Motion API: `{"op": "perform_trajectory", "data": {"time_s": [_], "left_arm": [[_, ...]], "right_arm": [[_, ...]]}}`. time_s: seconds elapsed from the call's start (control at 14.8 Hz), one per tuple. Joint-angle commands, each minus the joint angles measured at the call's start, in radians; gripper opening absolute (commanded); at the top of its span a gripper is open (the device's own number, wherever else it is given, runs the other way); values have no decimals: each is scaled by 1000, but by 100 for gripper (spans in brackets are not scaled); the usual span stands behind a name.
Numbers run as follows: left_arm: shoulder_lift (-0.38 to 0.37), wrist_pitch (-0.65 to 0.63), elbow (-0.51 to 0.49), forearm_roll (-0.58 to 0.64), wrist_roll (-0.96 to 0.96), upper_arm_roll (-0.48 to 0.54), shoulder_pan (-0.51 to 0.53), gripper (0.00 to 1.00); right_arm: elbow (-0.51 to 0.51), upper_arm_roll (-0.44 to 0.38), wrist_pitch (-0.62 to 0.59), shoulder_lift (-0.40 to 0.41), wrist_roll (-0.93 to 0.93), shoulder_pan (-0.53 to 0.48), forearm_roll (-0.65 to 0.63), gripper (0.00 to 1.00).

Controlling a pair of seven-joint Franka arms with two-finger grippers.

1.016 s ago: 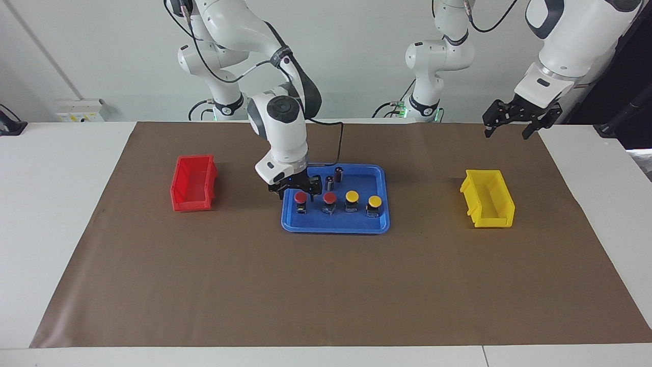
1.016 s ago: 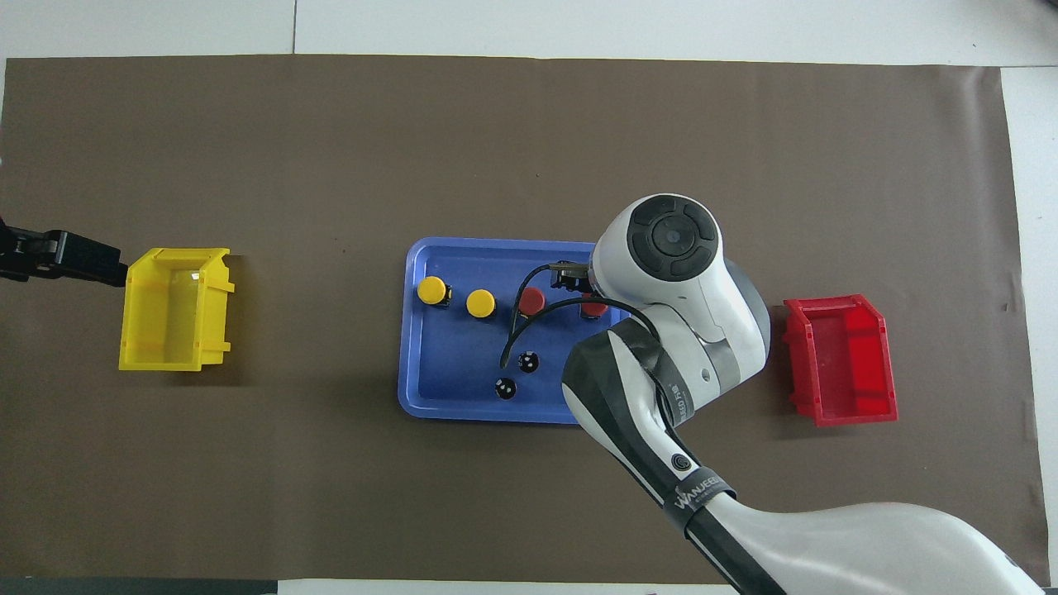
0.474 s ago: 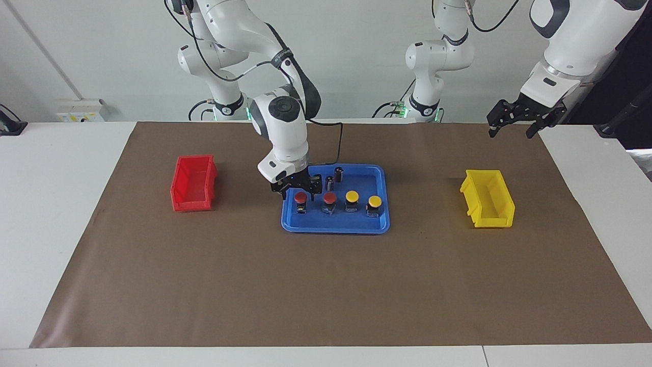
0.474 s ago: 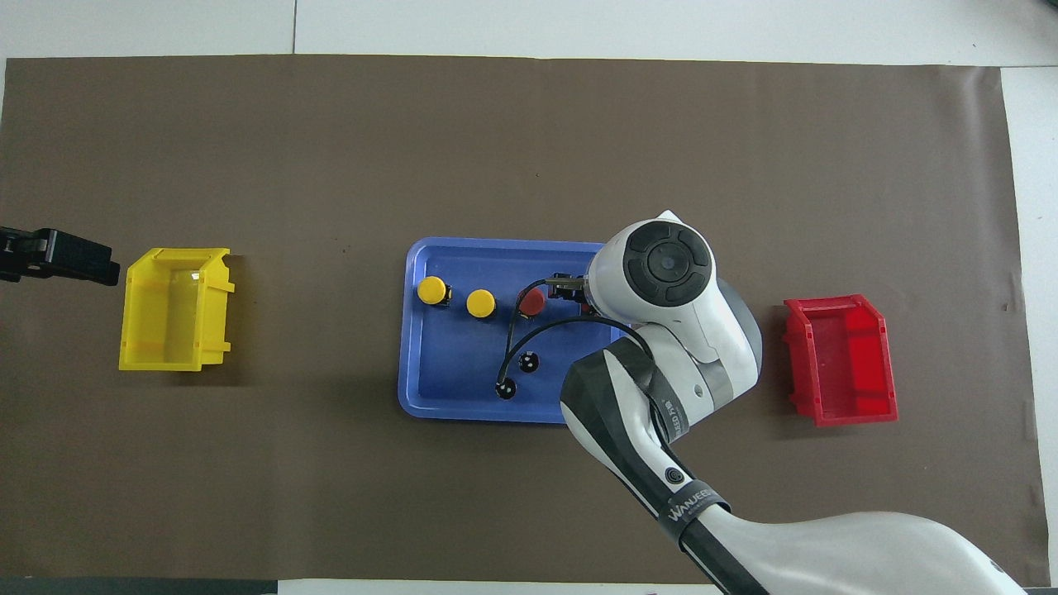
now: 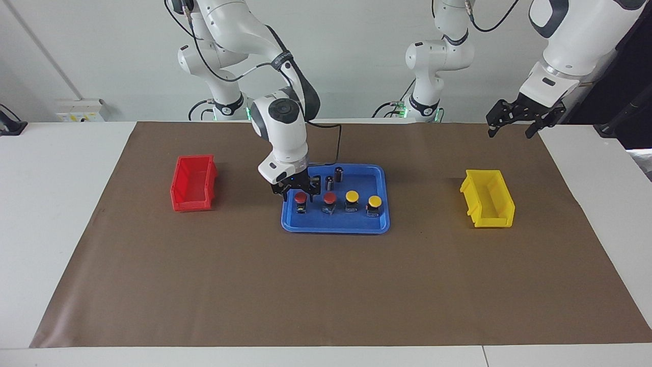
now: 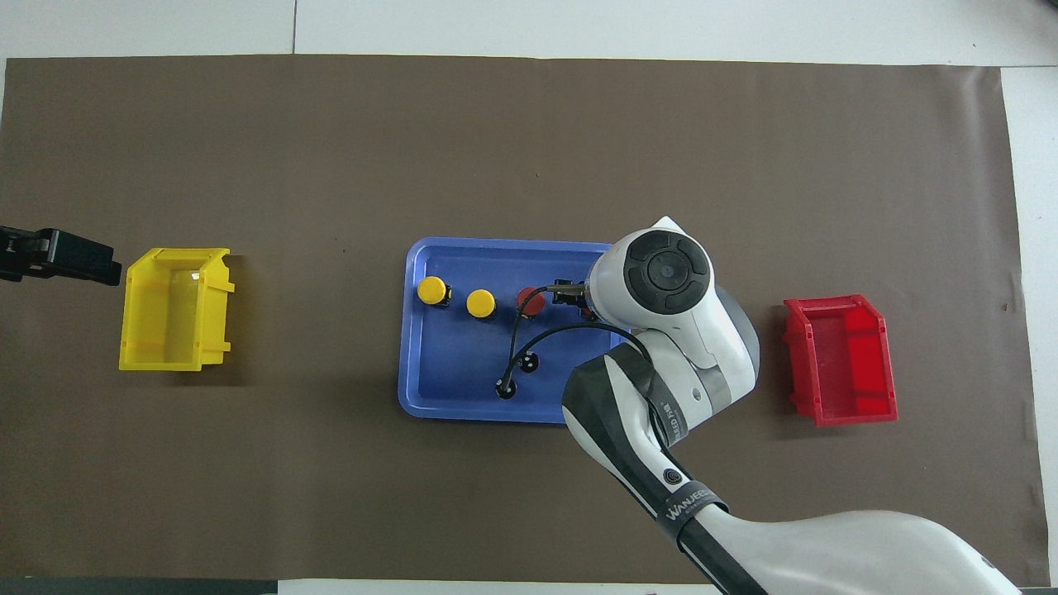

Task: Sort red and yellow buttons by color

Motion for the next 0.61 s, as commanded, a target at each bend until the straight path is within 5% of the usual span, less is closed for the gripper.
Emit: {"op": "perform_trajectory", "data": {"time_s": [0.0, 0.54], "left_arm": [[-28, 22, -38, -11, -11, 2, -2, 100], [-28, 25, -39, -11, -11, 2, -4, 100]], "right_arm": [[-19, 0, 35, 1, -17, 0, -10, 73], [-3, 0, 34, 7, -17, 0, -5, 31]]}}
